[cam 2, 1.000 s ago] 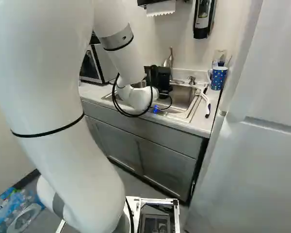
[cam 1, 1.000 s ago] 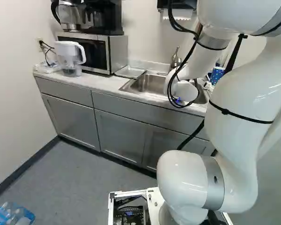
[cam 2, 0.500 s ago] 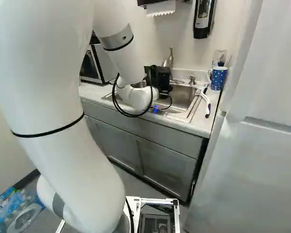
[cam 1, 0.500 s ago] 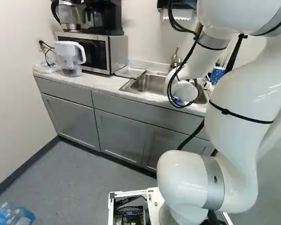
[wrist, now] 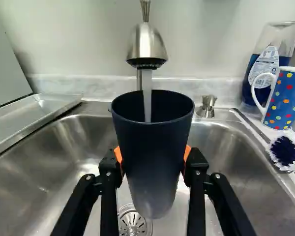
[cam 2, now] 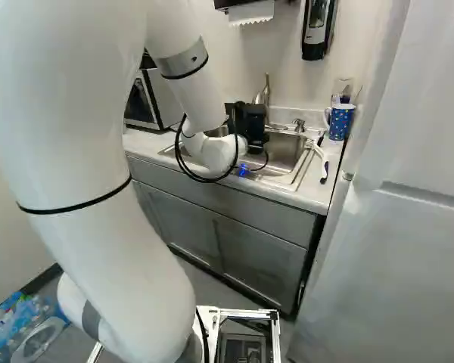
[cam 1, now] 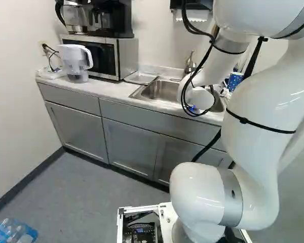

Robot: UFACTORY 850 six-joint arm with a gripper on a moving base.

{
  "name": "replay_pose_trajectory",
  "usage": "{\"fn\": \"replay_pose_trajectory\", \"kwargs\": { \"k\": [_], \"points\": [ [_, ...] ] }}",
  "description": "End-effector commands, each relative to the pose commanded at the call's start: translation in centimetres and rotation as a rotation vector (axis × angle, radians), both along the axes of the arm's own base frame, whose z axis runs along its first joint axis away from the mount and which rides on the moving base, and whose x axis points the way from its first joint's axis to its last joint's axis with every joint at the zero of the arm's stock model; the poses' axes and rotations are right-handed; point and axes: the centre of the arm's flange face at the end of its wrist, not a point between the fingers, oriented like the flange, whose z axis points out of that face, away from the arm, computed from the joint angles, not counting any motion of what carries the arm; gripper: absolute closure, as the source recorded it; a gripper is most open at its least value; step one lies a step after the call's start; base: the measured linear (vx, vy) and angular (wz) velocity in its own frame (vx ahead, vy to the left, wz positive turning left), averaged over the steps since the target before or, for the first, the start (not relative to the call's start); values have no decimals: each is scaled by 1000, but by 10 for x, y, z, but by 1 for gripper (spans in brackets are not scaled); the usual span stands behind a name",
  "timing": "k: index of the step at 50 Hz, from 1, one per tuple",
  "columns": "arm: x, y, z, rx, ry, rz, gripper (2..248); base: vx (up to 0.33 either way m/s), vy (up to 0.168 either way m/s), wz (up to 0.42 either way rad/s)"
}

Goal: Rinse the cup and place it in the tray

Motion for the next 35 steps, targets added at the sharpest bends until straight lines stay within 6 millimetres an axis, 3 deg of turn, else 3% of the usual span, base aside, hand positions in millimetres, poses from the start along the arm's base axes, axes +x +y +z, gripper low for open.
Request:
{"fn": "replay_pose_trajectory", "kwargs": {
  "k": [35],
  "points": [
    [0, 0, 0, 0, 0, 0, 124, 0, 0, 0]
  ]
}}
